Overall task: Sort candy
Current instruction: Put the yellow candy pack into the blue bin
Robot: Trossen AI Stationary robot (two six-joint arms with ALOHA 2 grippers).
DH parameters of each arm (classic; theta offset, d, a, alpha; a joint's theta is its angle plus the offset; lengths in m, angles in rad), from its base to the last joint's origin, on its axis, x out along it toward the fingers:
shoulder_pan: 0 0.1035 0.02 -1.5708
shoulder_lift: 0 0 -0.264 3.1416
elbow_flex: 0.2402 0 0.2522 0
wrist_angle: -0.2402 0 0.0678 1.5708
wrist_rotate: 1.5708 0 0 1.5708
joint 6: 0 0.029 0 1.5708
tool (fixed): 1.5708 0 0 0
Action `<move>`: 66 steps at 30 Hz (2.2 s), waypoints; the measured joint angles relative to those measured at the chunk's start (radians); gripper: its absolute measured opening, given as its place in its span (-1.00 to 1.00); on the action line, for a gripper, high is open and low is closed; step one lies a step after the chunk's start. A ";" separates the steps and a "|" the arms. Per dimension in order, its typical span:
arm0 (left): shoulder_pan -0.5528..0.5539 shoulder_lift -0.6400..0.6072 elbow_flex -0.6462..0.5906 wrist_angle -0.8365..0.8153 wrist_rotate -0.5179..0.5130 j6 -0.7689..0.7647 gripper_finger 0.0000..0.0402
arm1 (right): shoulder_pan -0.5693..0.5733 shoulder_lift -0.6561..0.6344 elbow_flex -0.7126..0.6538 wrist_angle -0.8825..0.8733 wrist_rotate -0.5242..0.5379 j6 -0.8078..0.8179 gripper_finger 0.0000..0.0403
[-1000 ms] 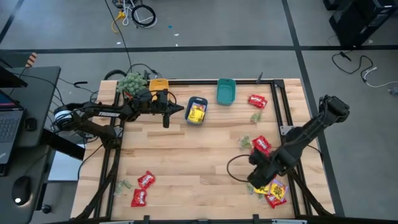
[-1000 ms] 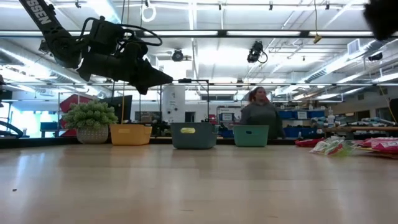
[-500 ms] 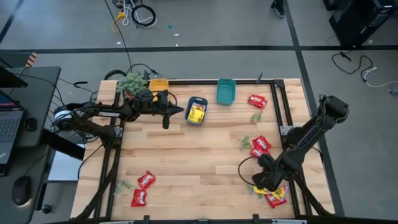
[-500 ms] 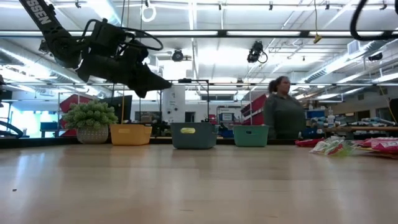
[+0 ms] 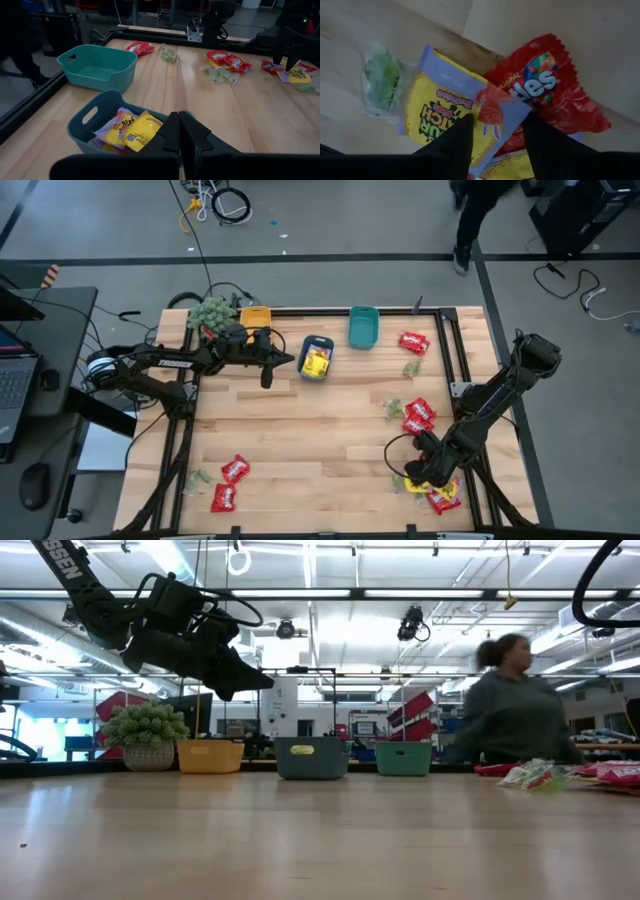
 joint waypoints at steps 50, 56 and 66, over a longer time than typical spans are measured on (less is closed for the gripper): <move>0.000 0.001 0.000 -0.008 -0.020 -0.015 -1.00 | -0.308 0.093 0.253 -0.150 0.009 -1.016 -0.06; 0.000 0.001 0.000 -0.039 -0.020 -0.012 -1.00 | -0.333 0.202 0.253 -0.160 -0.048 -1.054 0.11; 0.000 0.001 0.000 -0.060 -0.020 0.007 -1.00 | -0.393 0.249 0.253 -0.173 -0.122 -1.169 0.07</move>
